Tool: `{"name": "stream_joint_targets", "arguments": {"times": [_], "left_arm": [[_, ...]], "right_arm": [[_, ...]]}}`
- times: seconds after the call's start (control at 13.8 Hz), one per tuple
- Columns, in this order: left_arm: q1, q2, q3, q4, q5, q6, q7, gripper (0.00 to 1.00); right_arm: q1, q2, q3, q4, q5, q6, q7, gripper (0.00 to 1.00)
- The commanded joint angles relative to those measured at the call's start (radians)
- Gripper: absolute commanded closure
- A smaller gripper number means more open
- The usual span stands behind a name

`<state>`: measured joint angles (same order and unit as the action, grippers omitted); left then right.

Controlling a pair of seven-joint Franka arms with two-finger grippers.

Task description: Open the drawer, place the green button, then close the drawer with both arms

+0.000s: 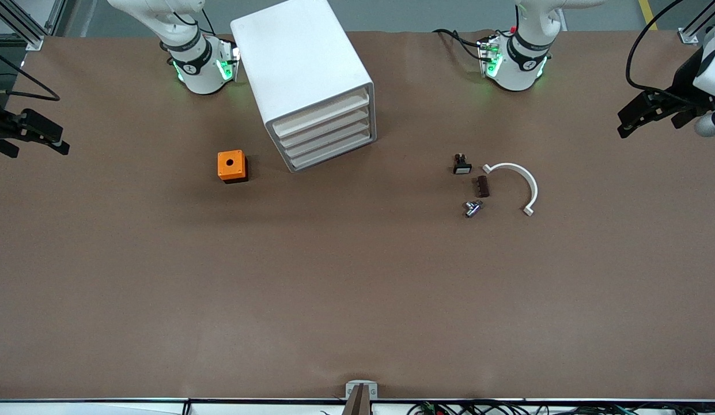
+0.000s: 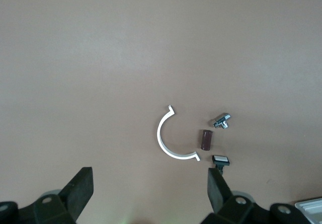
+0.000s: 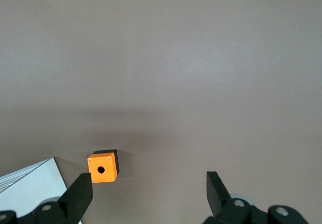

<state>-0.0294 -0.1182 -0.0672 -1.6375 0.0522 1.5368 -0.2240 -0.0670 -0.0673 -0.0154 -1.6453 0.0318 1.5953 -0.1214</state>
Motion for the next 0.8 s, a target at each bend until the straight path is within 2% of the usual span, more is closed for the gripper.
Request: {"name": "stream_joint_targets", "arguments": {"times": [0.0, 0.73], "left_arm": [[0.017, -0.023, -0.014, -0.025, -0.020, -0.003, 0.052, 0.00], [0.016, -0.012, -0.013, 0.016, -0.040, -0.049, 0.075, 0.00]], "right_arm": [[0.009, -0.029, 0.000, -0.028, -0.012, 0.014, 0.019, 0.00], [0.009, -0.029, 0.000, -0.031, -0.039, -0.006, 0.025, 0.00]]}}
